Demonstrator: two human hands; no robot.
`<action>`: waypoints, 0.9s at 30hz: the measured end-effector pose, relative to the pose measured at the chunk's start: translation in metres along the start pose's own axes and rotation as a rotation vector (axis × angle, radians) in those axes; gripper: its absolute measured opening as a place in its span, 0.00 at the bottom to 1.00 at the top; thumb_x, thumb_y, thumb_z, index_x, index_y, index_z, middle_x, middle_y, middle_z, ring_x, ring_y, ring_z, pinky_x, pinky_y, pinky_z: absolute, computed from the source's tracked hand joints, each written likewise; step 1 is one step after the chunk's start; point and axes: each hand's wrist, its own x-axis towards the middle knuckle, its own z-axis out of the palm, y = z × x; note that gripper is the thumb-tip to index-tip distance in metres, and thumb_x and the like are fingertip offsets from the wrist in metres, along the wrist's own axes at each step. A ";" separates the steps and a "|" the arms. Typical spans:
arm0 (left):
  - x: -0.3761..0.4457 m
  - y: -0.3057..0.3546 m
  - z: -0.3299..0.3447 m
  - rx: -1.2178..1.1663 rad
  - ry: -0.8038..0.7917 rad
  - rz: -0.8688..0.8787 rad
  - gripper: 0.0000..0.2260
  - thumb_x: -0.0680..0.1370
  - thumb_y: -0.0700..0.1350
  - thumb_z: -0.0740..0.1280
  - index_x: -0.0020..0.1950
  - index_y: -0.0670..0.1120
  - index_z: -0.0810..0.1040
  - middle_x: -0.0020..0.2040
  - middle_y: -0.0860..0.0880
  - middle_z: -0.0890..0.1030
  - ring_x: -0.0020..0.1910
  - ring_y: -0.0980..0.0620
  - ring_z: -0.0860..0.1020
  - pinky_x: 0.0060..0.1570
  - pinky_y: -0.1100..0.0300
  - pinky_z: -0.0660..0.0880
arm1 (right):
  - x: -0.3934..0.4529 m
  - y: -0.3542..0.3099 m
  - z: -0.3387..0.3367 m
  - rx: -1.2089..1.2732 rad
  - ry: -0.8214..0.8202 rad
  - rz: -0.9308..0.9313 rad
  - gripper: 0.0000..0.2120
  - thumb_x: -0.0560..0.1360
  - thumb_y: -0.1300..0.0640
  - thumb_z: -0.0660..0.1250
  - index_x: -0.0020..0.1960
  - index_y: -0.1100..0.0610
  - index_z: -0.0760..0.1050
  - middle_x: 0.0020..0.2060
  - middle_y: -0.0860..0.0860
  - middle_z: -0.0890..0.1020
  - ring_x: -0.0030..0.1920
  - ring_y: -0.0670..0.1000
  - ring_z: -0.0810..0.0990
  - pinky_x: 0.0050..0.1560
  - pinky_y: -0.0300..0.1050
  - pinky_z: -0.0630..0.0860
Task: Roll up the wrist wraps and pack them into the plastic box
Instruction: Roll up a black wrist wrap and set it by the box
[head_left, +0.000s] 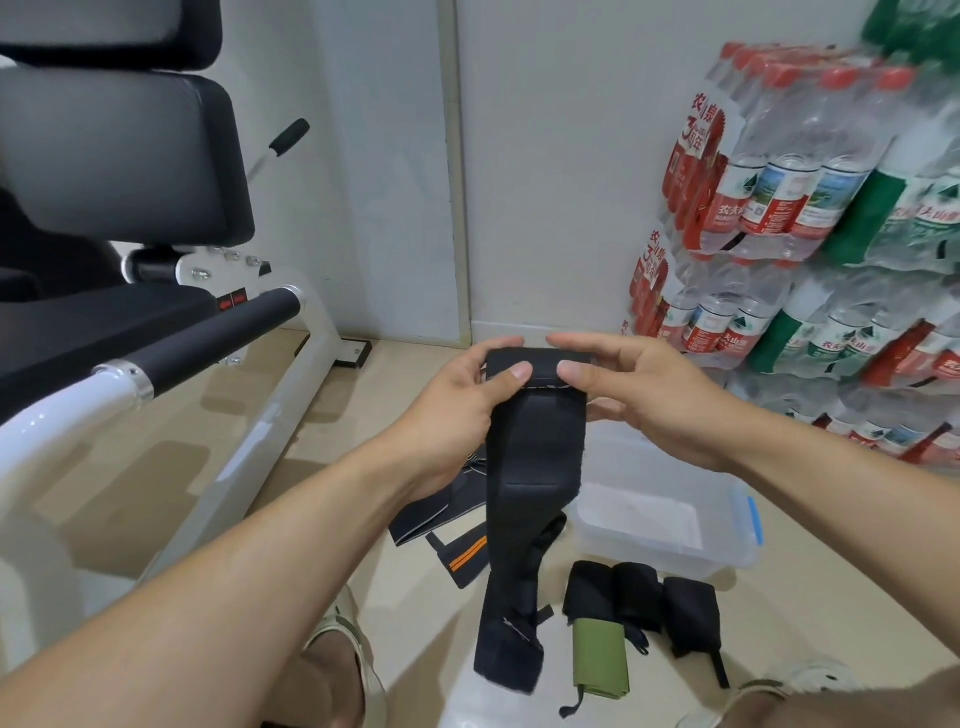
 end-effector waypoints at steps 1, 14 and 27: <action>0.000 -0.001 0.000 -0.007 -0.002 0.000 0.17 0.83 0.40 0.64 0.72 0.48 0.71 0.56 0.46 0.84 0.50 0.52 0.85 0.52 0.55 0.82 | -0.001 -0.001 0.000 0.020 -0.040 0.030 0.23 0.73 0.54 0.72 0.68 0.56 0.79 0.59 0.54 0.86 0.57 0.53 0.86 0.55 0.45 0.82; 0.002 -0.006 0.004 -0.040 -0.017 -0.050 0.17 0.82 0.40 0.66 0.71 0.45 0.75 0.64 0.41 0.81 0.62 0.45 0.81 0.65 0.47 0.76 | 0.001 0.009 0.009 -0.052 0.228 -0.161 0.15 0.72 0.68 0.76 0.51 0.50 0.86 0.46 0.56 0.88 0.45 0.55 0.88 0.44 0.44 0.83; 0.005 -0.006 0.002 -0.123 0.072 -0.078 0.18 0.83 0.39 0.65 0.72 0.46 0.72 0.61 0.42 0.82 0.52 0.50 0.85 0.55 0.54 0.81 | 0.004 0.010 0.006 -0.206 0.177 -0.259 0.19 0.69 0.69 0.78 0.56 0.53 0.86 0.52 0.52 0.85 0.52 0.54 0.86 0.56 0.45 0.82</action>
